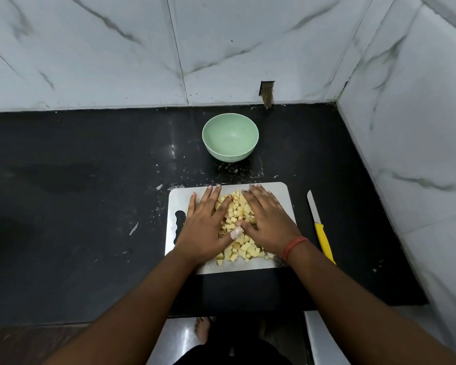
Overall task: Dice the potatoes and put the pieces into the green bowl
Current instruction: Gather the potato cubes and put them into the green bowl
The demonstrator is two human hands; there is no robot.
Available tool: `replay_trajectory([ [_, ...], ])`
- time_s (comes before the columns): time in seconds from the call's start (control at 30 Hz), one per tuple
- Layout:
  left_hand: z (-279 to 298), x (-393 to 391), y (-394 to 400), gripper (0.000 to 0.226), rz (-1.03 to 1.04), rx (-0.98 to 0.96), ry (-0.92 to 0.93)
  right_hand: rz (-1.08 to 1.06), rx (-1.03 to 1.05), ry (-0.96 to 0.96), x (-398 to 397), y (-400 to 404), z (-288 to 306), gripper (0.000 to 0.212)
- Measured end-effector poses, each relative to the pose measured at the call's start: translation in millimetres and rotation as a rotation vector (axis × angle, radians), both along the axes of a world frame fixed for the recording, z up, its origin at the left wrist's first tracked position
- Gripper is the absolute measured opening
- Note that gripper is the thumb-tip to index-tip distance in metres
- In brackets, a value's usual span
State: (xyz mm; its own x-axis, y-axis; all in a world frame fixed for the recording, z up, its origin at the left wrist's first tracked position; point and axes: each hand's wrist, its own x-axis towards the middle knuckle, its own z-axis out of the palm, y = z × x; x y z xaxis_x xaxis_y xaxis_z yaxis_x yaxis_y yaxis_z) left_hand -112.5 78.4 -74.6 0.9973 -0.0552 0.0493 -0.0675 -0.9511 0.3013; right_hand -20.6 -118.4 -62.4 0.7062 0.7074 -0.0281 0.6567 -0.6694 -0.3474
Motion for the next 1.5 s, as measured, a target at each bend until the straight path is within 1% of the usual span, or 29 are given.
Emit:
replay_trajectory([
  [0.07, -2, 3, 1, 0.091, -0.023, 0.006, 0.012, 0.046, -0.008, -0.044, 4, 3, -2, 0.075],
  [0.13, -2, 5, 2, 0.086, -0.028, -0.019, 0.001, 0.046, 0.015, -0.085, 3, 3, -4, 0.07],
  [0.3, -2, 12, -5, 0.074, 0.073, -0.078, -0.081, 0.055, 0.127, -0.106, 9, 6, -4, 0.055],
  [0.4, -3, 14, -7, 0.073, 0.113, -0.079, -0.061, 0.057, 0.159, -0.116, 12, 8, -3, 0.045],
  [0.5, -3, 14, -10, 0.071, 0.15, -0.088, -0.058, 0.055, 0.147, -0.126, 14, 9, -3, 0.04],
  [0.6, -3, 19, -12, 0.058, 0.204, -0.138, -0.095, 0.045, 0.117, -0.154, 17, 15, 0, 0.033],
  [0.73, -3, 28, -13, 0.046, 0.219, -0.169, -0.114, 0.007, 0.067, -0.161, 21, 25, 0, 0.026],
  [0.9, -3, 35, -15, 0.022, 0.288, -0.232, -0.119, -0.019, 0.096, -0.129, 26, 31, 3, 0.022],
  [0.93, -2, 37, -14, 0.021, 0.3, -0.243, -0.124, -0.027, 0.106, -0.119, 28, 33, 4, 0.021],
  [1.0, 0, 41, -12, 0.027, 0.292, -0.267, -0.128, -0.053, 0.131, -0.091, 31, 38, 5, 0.019],
  [1.07, 3, 44, -9, 0.028, 0.275, -0.315, -0.132, -0.098, 0.172, -0.051, 33, 41, 8, 0.018],
  [1.13, 7, 46, -7, 0.031, 0.285, -0.405, -0.136, -0.149, 0.237, -0.01, 35, 44, 13, 0.018],
  [1.23, 14, 47, -3, 0.042, 0.318, -0.544, -0.154, -0.212, 0.339, 0.074, 33, 46, 22, 0.017],
  [1.3, 19, 48, -3, 0.047, 0.347, -0.624, -0.161, -0.283, 0.446, 0.179, 30, 48, 29, 0.015],
  [1.4, 31, 48, -9, 0.052, 0.375, -0.773, -0.167, -0.412, 0.617, 0.351, 21, 52, 42, 0.017],
  [1.5, 47, 47, -21, 0.056, 0.413, -0.932, -0.14, -0.529, 0.722, 0.578, 12, 55, 48, 0.019],
])
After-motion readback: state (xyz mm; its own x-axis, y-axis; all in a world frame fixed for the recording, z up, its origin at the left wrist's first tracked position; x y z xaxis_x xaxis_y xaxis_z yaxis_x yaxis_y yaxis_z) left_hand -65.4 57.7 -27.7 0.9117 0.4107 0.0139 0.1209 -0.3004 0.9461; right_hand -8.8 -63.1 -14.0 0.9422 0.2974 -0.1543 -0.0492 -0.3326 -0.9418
